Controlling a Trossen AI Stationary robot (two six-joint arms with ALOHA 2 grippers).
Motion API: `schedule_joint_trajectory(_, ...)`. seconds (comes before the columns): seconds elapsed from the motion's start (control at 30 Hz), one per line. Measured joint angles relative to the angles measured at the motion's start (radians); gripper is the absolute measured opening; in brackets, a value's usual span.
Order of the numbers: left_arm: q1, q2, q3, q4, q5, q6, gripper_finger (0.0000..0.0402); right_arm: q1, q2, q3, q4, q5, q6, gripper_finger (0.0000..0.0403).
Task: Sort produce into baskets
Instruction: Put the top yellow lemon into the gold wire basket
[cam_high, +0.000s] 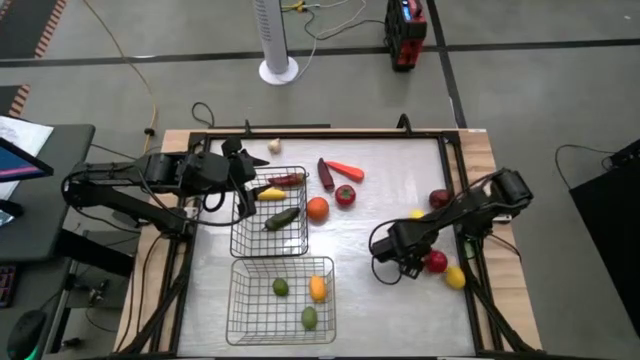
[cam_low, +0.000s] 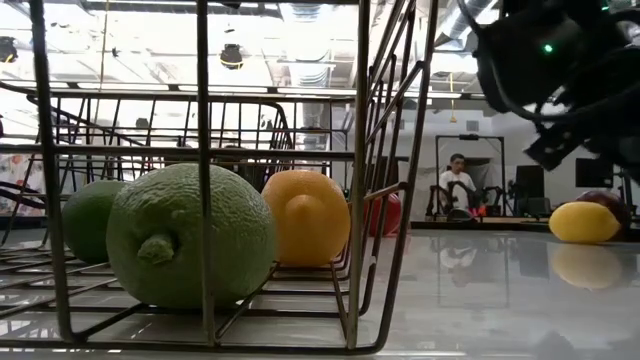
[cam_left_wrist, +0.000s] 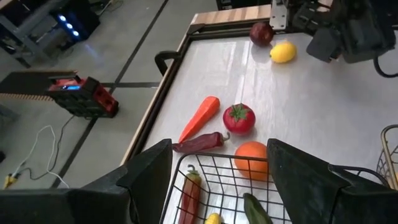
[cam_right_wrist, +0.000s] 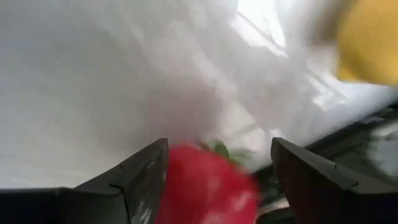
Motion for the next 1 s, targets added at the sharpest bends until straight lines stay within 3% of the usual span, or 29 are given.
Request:
schedule_joint_trajectory(0.23,0.0,0.0,0.0,-0.04,0.0,-0.016,0.0249,0.0,0.062,0.0,-0.029,0.006,-0.083,0.0315)
schedule_joint_trajectory(0.47,0.0,0.0,0.0,-0.041,0.0,-0.017,0.0249,0.001,0.027,0.001,-0.025,0.033,-0.084,0.0354)
schedule_joint_trajectory(0.77,0.0,0.0,0.0,-0.041,-0.001,-0.016,0.0249,0.02,-0.005,0.027,-0.128,0.017,0.018,0.0379)
schedule_joint_trajectory(1.0,0.0,0.0,0.0,-0.041,-0.001,-0.016,0.0249,-0.032,-0.005,0.027,-0.123,0.197,0.023,0.0378)
